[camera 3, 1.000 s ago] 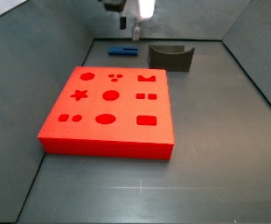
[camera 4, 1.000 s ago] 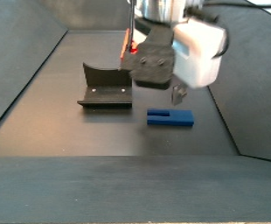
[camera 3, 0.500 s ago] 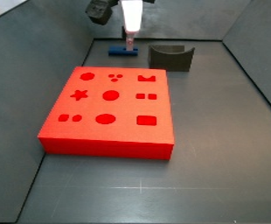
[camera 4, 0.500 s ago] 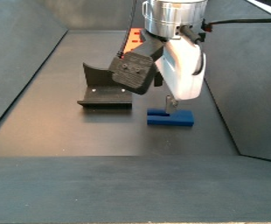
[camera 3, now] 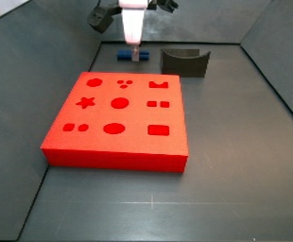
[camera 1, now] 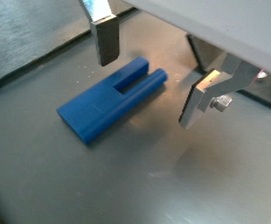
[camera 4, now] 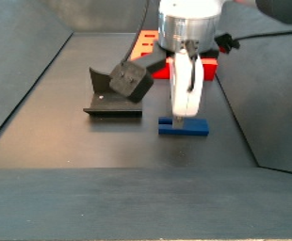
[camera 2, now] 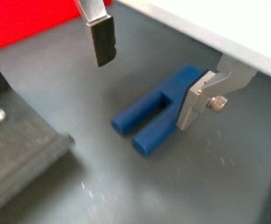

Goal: Pick up the square-circle object. Move up. Place the square-circle object on the fixture. Regrasp the square-circle object. Move to above the board. Insert the square-circle object.
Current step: Pick up the square-circle object.

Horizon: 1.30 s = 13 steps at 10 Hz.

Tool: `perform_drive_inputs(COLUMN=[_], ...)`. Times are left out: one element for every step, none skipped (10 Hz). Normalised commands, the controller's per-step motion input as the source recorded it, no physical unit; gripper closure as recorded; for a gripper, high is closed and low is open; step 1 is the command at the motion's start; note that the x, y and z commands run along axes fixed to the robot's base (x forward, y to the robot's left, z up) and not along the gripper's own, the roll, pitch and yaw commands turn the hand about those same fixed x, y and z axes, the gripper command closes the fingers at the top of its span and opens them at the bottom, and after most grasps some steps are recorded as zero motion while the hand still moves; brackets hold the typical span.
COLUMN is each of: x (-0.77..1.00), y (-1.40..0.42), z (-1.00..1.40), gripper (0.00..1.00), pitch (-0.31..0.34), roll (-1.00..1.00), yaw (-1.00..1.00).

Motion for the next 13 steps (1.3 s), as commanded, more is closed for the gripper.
perform_drive_inputs(x=[0.18, 0.05, 0.00, 0.00, 0.00, 0.00, -0.10, -0.01, 0.00, 0.00, 0.00, 0.00, 0.00], y=[0.31, 0.15, 0.00, 0.00, 0.00, 0.00, 0.03, 0.08, 0.00, 0.00, 0.00, 0.00, 0.00], z=[-0.21, -0.34, -0.21, -0.27, -0.22, -0.10, -0.19, -0.13, 0.00, 0.00, 0.00, 0.00, 0.00], gripper=[0.00, 0.00, 0.00, 0.00, 0.00, 0.00, 0.00, 0.00, 1.00, 1.00, 1.00, 1.00, 1.00], pitch=[-0.070, -0.066, -0.100, -0.140, -0.100, -0.127, -0.224, -0.140, 0.000, 0.000, 0.000, 0.000, 0.000], roll=[-0.44, -0.38, -0.19, -0.23, -0.14, -0.09, -0.17, -0.16, 0.00, 0.00, 0.00, 0.00, 0.00], yaw=[-0.21, -0.20, -0.12, -0.12, -0.07, 0.00, 0.00, 0.00, 0.00, 0.00, 0.00, 0.00, 0.00])
